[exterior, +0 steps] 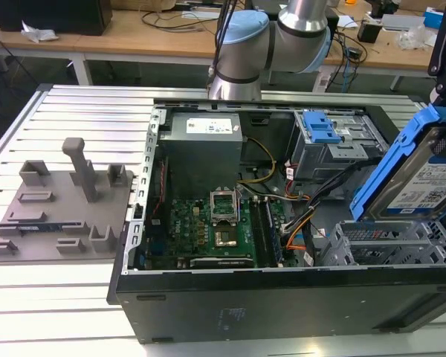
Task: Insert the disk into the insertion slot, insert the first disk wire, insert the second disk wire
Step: 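Insert the disk into the insertion slot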
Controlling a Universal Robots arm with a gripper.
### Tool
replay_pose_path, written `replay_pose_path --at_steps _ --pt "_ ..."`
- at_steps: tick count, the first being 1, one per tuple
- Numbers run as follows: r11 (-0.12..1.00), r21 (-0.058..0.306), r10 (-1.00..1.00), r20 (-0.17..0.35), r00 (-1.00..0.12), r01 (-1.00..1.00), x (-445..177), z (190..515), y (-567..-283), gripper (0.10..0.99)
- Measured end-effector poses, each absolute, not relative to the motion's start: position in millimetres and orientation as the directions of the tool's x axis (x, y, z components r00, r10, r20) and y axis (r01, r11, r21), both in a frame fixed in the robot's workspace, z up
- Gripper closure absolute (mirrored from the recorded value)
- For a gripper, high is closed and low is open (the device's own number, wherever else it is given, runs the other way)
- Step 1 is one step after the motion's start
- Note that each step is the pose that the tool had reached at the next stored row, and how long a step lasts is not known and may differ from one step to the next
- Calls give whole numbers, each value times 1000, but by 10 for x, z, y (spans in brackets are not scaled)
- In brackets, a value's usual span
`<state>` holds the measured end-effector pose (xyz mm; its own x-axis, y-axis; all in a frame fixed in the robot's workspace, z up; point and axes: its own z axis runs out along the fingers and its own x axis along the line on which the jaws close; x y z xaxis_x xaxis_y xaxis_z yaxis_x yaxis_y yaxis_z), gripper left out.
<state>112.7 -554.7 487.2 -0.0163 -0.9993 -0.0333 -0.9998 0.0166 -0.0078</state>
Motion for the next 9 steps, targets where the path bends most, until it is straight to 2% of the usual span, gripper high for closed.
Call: replay_pose_path --at_steps 9 --pt "15 -8 -999 -31 -15 -1000 1142 4783 -5543 722"
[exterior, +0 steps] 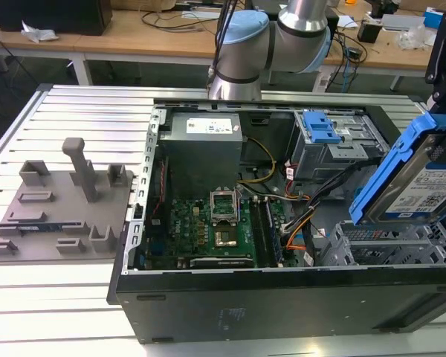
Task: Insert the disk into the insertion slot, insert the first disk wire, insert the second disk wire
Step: 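Insert the disk into the insertion slot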
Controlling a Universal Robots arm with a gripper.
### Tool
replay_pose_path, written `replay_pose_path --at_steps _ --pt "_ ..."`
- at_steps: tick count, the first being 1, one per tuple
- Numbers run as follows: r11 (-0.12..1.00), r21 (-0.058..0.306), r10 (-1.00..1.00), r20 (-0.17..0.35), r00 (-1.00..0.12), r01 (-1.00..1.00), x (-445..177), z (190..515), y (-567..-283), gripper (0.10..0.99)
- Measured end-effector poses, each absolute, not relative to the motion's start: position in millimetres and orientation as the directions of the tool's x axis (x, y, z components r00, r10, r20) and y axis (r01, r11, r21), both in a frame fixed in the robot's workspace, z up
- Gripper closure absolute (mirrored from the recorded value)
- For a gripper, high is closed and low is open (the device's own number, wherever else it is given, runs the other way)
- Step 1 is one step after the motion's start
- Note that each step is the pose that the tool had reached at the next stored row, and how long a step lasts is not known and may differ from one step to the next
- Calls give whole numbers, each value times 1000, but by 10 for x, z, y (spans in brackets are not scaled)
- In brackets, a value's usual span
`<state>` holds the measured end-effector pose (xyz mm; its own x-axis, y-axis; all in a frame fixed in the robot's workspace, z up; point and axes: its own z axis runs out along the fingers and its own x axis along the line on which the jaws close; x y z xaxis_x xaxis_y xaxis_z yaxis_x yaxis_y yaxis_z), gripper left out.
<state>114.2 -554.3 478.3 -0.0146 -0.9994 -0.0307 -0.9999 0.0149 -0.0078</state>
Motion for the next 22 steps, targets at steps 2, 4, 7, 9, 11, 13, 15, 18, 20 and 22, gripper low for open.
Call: replay_pose_path --at_steps 2,4,7,9,11,13,15,18,20,22 --pt "14 -8 -999 -30 -14 -1000 1142 4751 -5543 722" --pt "14 -8 -999 -29 -14 -1000 1142 4722 -5542 722" --pt "13 -8 -1000 -28 -13 -1000 1142 4683 -5540 722" --pt "13 -8 -1000 -27 -13 -1000 1142 4666 -5540 722" --pt "12 -8 -1000 -27 -12 -1000 1142 4649 -5539 722" --pt "12 -8 -1000 -27 -12 -1000 1142 4632 -5539 722" --pt "12 -8 -1000 -26 -11 -1000 1142 4613 -5539 722" --pt "11 -8 -1000 -26 -10 -1000 1144 4578 -5539 722" --pt "10 -8 -1000 -26 -10 -1000 1144 4550 -5539 722" --pt "10 -8 -1000 -26 -10 -1000 1145 4512 -5539 722"
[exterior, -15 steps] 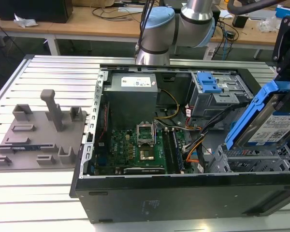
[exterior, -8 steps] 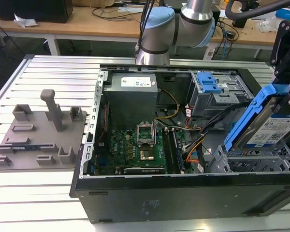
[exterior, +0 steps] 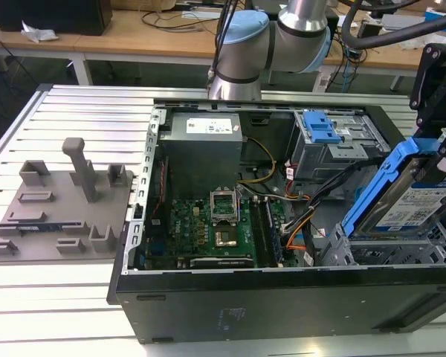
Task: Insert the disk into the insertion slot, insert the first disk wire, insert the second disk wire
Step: 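Insert the disk into the insertion slot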
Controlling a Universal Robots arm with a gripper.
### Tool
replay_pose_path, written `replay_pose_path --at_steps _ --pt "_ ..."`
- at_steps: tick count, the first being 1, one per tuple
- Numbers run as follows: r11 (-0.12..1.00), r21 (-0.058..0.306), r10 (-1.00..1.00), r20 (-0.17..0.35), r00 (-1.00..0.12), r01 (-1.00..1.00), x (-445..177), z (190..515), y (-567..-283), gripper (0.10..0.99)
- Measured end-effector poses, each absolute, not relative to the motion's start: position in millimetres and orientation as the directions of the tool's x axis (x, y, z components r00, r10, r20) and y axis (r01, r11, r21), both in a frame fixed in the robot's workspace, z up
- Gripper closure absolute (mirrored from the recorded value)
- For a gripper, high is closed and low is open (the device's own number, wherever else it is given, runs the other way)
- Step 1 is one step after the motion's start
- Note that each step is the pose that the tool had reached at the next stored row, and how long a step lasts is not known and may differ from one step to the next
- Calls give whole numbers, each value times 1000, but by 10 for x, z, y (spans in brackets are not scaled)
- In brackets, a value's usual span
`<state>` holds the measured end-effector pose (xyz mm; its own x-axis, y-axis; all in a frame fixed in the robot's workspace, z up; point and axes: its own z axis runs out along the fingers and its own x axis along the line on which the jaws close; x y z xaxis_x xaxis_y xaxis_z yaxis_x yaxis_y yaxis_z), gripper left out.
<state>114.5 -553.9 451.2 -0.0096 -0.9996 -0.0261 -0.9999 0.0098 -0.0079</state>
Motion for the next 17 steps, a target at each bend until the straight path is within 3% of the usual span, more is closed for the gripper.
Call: replay_pose_path --at_steps 17 --pt "7 -8 -1000 -26 -6 -1000 1148 4207 -5539 722"
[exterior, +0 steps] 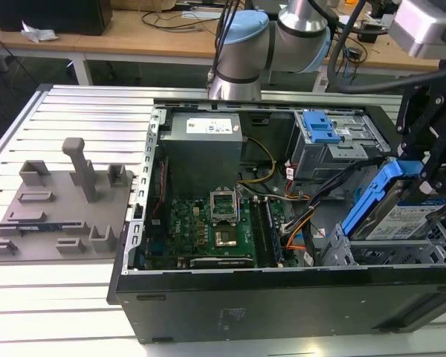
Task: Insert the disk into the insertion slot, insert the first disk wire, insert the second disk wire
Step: 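Insert the disk into the insertion slot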
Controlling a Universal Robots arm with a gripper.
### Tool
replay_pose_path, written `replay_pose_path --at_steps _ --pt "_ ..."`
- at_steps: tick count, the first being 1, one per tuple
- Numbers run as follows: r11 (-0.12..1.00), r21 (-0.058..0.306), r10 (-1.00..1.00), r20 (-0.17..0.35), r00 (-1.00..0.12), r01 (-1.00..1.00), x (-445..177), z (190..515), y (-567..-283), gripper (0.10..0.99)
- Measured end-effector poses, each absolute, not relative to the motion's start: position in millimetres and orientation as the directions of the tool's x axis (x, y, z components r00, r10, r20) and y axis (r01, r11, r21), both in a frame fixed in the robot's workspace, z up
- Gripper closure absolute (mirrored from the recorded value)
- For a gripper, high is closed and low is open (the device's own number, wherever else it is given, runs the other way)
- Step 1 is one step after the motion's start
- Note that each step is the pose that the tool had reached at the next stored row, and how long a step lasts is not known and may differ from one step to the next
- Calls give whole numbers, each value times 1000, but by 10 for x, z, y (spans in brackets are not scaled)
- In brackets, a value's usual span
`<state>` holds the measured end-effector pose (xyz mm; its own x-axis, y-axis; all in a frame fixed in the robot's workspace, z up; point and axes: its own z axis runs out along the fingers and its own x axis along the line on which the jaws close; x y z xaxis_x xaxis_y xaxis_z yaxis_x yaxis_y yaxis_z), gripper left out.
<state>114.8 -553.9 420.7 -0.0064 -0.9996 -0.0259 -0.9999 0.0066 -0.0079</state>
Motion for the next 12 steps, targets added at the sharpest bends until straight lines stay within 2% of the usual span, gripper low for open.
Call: replay_pose_path --at_steps 4,5,6,8,9,12 --pt "6 -8 -1000 -26 -6 -1000 1148 4127 -5538 722" --pt "6 -8 -1000 -26 -6 -1000 1148 4115 -5539 710" --pt "6 -8 -1000 -26 -6 -1000 1148 4108 -5538 651" --pt "6 -8 -1000 -26 -6 -1000 1148 4105 -5539 651" --pt "6 -8 -1000 -26 -6 -1000 1148 4104 -5539 584" --pt "6 -8 -1000 -26 -6 -1000 1148 4103 -5539 584"
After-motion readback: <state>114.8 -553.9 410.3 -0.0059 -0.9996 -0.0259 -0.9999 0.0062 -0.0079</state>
